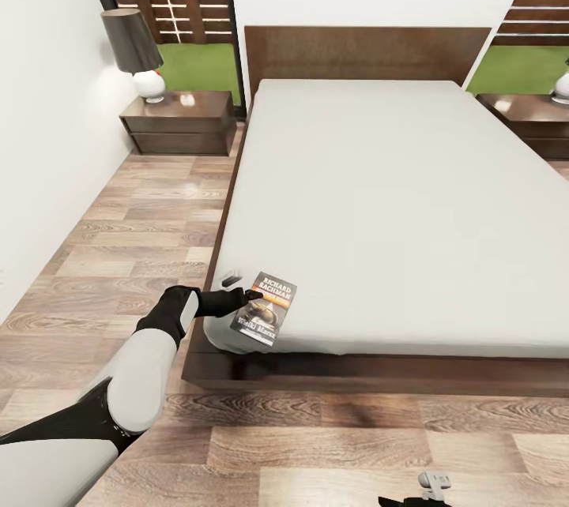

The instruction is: In the bedroom, move the book from the bed onto either nightstand, and place the two sandals side by side next to the bed.

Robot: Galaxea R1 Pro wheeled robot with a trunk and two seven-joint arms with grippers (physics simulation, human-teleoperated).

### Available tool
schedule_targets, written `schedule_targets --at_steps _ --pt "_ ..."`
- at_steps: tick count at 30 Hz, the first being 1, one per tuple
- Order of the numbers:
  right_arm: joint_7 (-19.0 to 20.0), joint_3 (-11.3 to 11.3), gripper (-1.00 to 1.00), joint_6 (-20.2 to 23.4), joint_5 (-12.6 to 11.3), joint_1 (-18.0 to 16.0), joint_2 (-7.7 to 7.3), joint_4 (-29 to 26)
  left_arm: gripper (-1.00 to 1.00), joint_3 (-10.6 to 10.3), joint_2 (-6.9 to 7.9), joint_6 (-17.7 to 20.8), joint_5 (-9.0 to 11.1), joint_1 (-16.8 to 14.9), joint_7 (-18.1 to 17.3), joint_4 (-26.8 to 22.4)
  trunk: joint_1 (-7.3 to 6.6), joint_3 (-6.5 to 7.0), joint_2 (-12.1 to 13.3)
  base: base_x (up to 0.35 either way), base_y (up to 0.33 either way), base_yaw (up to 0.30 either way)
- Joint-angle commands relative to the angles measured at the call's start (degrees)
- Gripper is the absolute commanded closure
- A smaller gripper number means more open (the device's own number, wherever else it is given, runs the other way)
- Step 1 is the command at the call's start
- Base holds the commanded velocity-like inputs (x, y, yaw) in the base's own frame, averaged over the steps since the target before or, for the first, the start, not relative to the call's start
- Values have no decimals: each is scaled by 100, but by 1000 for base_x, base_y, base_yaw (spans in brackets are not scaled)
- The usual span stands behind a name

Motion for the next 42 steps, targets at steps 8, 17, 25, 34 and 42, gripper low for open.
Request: schedule_targets --at_steps 8,17,25,34,42 --pt "23 -17 -100 -13 -5 -3 -4 8 -100 38 -7 23 -131 -2 -29 -10 0 -4 -2 0 0 0" --pt "25 -17 -100 -33 -5 -3 -5 9 -100 38 -5 23 -134 -2 -27 -10 0 -4 -2 0 0 0" --pt "23 -17 -100 -22 -5 -3 -4 8 -100 38 -7 23 -134 -2 -28 -10 0 -4 -2 0 0 0" --pt "23 -17 -100 -27 -5 -3 -4 8 -100 34 -2 23 -134 -2 -35 -23 0 -4 -2 0 0 0" --pt "23 -17 -100 -28 -5 -3 -4 8 -100 22 0 23 -134 -2 -40 -42 0 -4 -2 0 0 0"
